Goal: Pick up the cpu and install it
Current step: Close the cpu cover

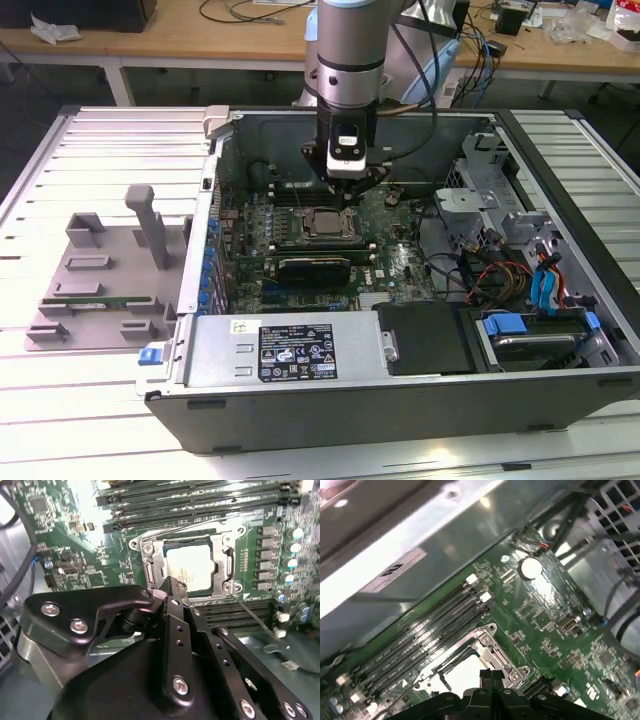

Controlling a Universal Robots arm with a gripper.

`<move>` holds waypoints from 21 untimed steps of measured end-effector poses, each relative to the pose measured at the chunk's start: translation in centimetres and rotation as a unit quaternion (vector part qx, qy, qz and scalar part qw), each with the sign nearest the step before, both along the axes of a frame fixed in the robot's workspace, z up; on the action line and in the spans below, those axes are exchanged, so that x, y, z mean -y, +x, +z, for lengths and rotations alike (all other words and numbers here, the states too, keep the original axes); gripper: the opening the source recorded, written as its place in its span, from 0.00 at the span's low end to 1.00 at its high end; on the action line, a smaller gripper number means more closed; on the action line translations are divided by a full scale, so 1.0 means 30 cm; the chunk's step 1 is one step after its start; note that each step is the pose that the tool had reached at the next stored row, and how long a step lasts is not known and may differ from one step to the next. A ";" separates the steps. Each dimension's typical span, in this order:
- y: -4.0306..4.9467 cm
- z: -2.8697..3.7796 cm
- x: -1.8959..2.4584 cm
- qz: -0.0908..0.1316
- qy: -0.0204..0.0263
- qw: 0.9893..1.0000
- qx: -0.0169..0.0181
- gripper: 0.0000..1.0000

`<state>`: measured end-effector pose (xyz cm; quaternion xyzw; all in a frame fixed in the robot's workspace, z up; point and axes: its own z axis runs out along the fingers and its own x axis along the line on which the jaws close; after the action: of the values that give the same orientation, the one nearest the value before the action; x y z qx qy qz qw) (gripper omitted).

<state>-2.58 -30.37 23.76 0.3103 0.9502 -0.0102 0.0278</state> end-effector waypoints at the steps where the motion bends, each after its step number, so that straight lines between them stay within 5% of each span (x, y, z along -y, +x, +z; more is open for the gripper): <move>1: 0.000 0.000 0.000 0.011 0.000 1.000 0.000 0.11; 4: 0.000 0.000 0.000 0.039 0.000 0.999 0.000 0.11; 8: 0.000 0.000 0.000 0.089 0.000 0.996 0.000 0.11; 10: 0.000 -0.001 0.000 0.127 0.000 0.992 0.000 0.11; 11: 0.000 -0.001 0.000 0.148 0.000 0.989 0.000 0.11; 13: 0.000 -0.002 0.000 0.192 0.000 0.981 0.000 0.11; 14: 0.000 -0.002 0.000 0.225 0.000 0.974 0.000 0.11; 15: 0.000 -0.003 0.000 0.241 0.000 0.971 0.000 0.11; 16: 0.000 -0.003 0.000 0.267 0.000 0.964 0.000 0.11; 18: 0.000 -0.004 0.000 0.285 0.000 0.959 0.000 0.11; 20: 0.000 -0.005 0.000 0.316 0.000 0.949 0.000 0.11; 21: 0.000 -0.006 0.000 0.327 -0.001 0.945 0.000 0.11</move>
<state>-2.58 -30.37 23.58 -0.0170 0.9994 -0.0012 0.0296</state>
